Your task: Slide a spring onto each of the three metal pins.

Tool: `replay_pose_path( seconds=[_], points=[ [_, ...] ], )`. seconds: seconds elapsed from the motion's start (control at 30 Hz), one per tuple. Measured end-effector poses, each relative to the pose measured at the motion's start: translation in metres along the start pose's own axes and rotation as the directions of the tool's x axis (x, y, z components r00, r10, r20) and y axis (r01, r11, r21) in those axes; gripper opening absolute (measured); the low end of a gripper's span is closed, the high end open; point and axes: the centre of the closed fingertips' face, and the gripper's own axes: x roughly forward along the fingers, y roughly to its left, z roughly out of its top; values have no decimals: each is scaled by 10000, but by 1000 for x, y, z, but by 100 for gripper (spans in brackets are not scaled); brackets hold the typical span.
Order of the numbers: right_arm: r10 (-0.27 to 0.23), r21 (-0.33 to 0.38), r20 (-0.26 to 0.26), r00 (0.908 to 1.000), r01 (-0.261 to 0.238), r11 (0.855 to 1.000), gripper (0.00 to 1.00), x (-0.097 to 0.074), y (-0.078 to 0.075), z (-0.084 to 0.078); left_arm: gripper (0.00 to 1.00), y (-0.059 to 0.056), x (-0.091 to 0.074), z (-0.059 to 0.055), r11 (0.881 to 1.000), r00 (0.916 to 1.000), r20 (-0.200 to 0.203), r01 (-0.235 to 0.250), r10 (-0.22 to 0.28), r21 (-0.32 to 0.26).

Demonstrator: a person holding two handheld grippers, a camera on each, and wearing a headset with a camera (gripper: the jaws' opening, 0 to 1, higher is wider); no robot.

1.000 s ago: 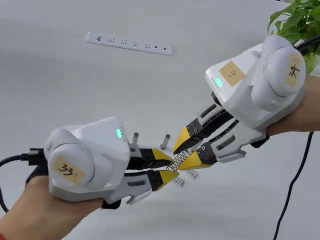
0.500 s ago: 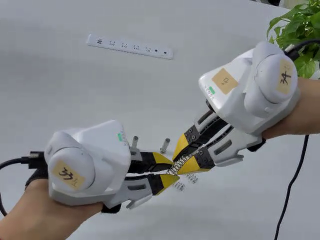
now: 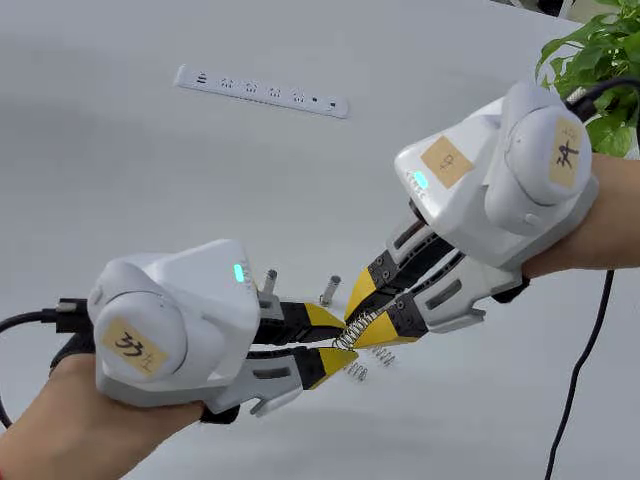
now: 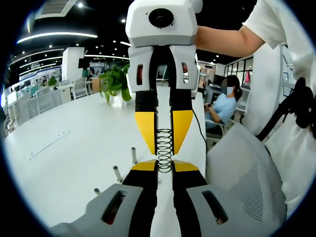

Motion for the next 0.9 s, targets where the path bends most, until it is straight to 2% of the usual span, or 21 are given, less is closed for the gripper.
replay_pose_path(
  seconds=[0.9],
  points=[
    [207,-185,-485,9986,-216,9996,8,3,-5,-1,7,3,-4,-3,10000,9997,213,-87,88,-29]
  ],
)
